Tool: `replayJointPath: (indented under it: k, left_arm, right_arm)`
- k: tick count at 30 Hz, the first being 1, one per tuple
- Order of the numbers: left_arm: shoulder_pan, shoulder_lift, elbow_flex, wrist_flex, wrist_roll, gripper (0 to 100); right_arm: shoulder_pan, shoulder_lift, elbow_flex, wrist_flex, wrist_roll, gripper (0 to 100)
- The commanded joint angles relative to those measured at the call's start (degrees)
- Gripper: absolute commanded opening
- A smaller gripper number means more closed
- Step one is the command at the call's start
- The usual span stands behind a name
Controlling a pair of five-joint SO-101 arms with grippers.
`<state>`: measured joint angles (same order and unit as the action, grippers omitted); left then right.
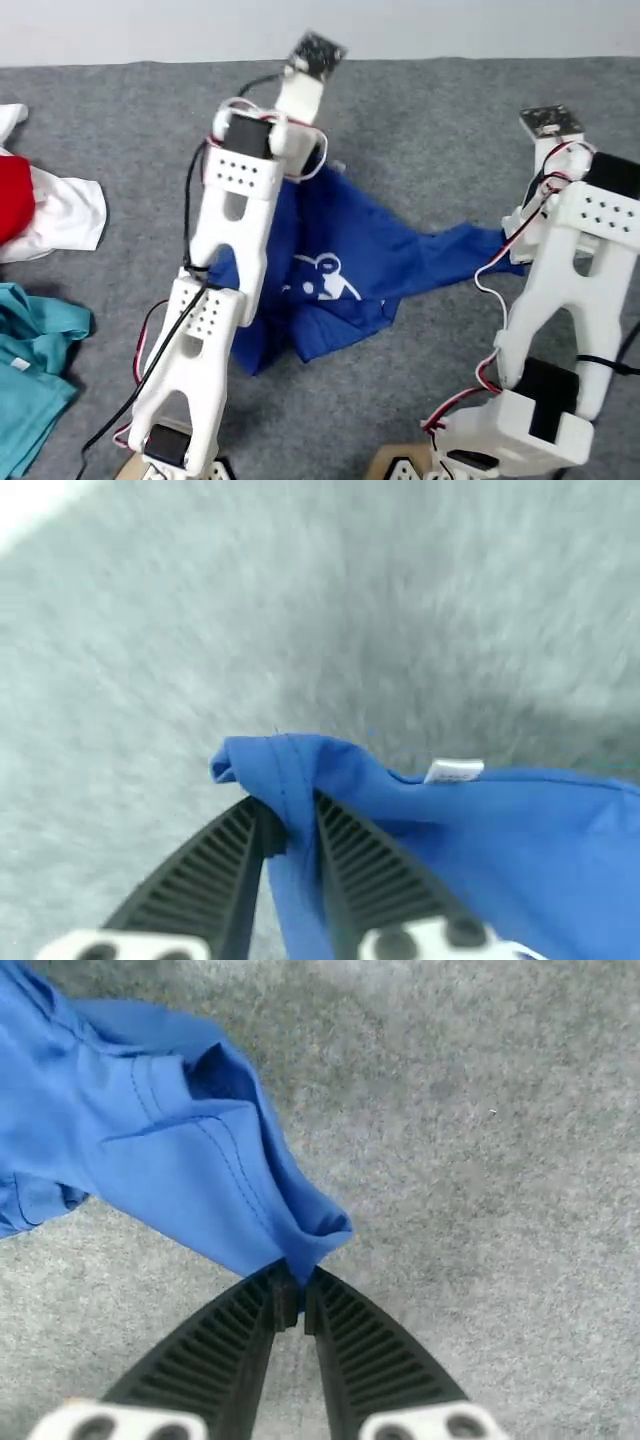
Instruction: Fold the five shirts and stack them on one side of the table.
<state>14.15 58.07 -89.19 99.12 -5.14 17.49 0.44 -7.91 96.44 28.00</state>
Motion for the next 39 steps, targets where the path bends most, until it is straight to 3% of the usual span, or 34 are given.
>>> replayJointPath:
  k: [1, 4, 9, 21, 30, 39]
  left_arm:
    - [-1.23, -10.37, -2.51, 1.32, -0.18, 0]
    - [-1.85, -15.21, -2.51, 1.23, 0.18, 0]
    - [-5.71, -23.30, -2.51, 1.23, 7.47, 0]
    - [-9.76, -42.64, -2.33, 1.23, 8.44, 0]
    - [-9.85, -51.69, -2.24, 1.32, -1.76, 11]
    - [-9.93, -59.69, -2.24, 1.32, -12.40, 11]
  right_arm:
    - [-3.74, -7.34, -1.05, 0.40, 0.09, 0.9]
    - [-7.87, -12.44, -1.05, 0.40, 0.00, 0.9]
    - [-11.82, -21.76, -1.05, 0.40, -2.46, 0.9]
    - [-11.47, -42.15, -3.08, -2.07, -2.37, 0.9]
    - [-4.09, -43.47, -17.05, -3.82, 0.26, 0.9]
    - [-0.66, -43.56, -29.89, -3.91, 5.36, 0.9]
